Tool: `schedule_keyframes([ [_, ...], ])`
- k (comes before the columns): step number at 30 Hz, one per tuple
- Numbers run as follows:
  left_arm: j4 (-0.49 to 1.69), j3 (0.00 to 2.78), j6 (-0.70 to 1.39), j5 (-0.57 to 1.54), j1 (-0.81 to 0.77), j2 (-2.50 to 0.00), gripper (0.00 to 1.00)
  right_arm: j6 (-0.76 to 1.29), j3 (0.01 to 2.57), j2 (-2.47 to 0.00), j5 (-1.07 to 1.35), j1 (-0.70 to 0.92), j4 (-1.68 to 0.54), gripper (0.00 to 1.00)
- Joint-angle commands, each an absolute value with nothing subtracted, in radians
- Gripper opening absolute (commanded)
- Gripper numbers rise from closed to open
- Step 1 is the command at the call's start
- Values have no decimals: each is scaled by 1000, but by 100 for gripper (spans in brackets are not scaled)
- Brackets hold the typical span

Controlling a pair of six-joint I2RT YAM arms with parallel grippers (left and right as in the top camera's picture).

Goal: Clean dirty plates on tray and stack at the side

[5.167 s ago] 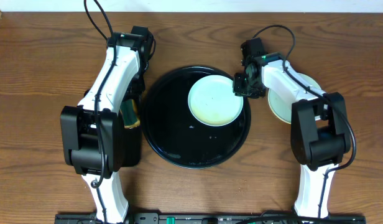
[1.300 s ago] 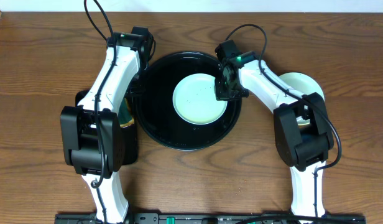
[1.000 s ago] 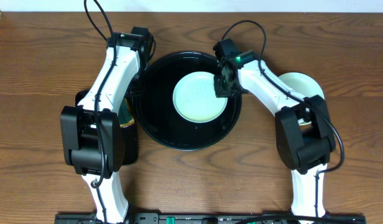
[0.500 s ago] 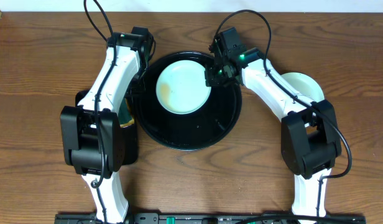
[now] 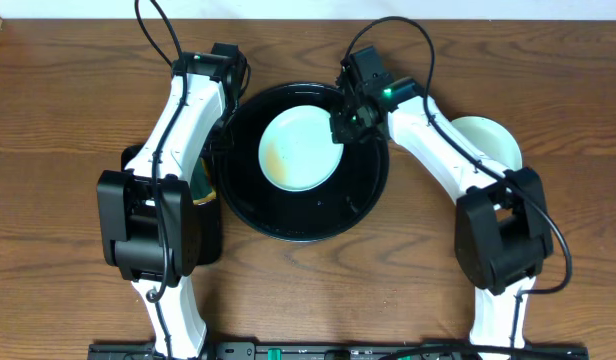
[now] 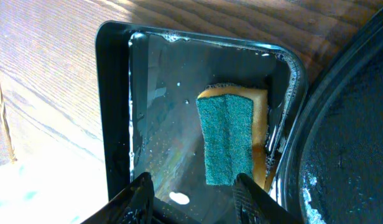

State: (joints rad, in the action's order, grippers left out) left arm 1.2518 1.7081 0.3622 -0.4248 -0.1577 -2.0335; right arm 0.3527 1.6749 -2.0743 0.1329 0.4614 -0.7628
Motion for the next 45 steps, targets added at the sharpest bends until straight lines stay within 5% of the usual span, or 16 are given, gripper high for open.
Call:
schedule_keyframes([
  [1, 1255, 1705, 361, -427, -154, -2022, 43, 320, 1683, -1991, -44, 458, -789, 2],
  [6, 1248, 1705, 361, -427, -154, -2022, 43, 274, 1683, -1913, -211, 456, -817, 2],
  [12, 1244, 1705, 361, -427, -154, -2022, 49, 313, 1683, -1909, -105, 451, -905, 2],
  [15, 1245, 1705, 361, -427, -154, -2022, 49, 352, 1683, -1960, -29, 450, -928, 31],
  [16, 1245, 1705, 361, -427, -154, -2022, 49, 364, 1683, -1983, -4, 453, -929, 51],
  [17, 1245, 1705, 361, -427, -154, -2022, 49, 369, 1683, -2017, 56, 461, -925, 82],
  [19, 1245, 1705, 361, -427, -154, -2022, 50, 369, 1683, -2046, 104, 473, -915, 99],
  [23, 1245, 1705, 361, -427, -154, -2022, 50, 369, 1683, -2077, 183, 501, -854, 99],
  [26, 1245, 1705, 361, -427, -154, -2022, 50, 263, 1683, -2080, 226, 532, -781, 2],
  [27, 1245, 1705, 361, -427, -154, -2022, 50, 267, 1683, -2080, 226, 538, -772, 4],
  [28, 1245, 1705, 361, -427, -154, -2022, 50, 276, 1683, -2080, 227, 543, -768, 16],
  [29, 1245, 1705, 361, -427, -154, -2022, 50, 276, 1682, -2080, 224, 548, -764, 37],
  [30, 1246, 1705, 361, -427, -154, -2022, 50, 276, 1680, -2081, 225, 550, -762, 79],
  [31, 1248, 1705, 361, -427, -154, -2022, 50, 278, 1678, -2082, 225, 551, -764, 95],
  [45, 1251, 1705, 361, -427, -154, -2022, 50, 543, 1673, -2163, 64, 521, -876, 99],
])
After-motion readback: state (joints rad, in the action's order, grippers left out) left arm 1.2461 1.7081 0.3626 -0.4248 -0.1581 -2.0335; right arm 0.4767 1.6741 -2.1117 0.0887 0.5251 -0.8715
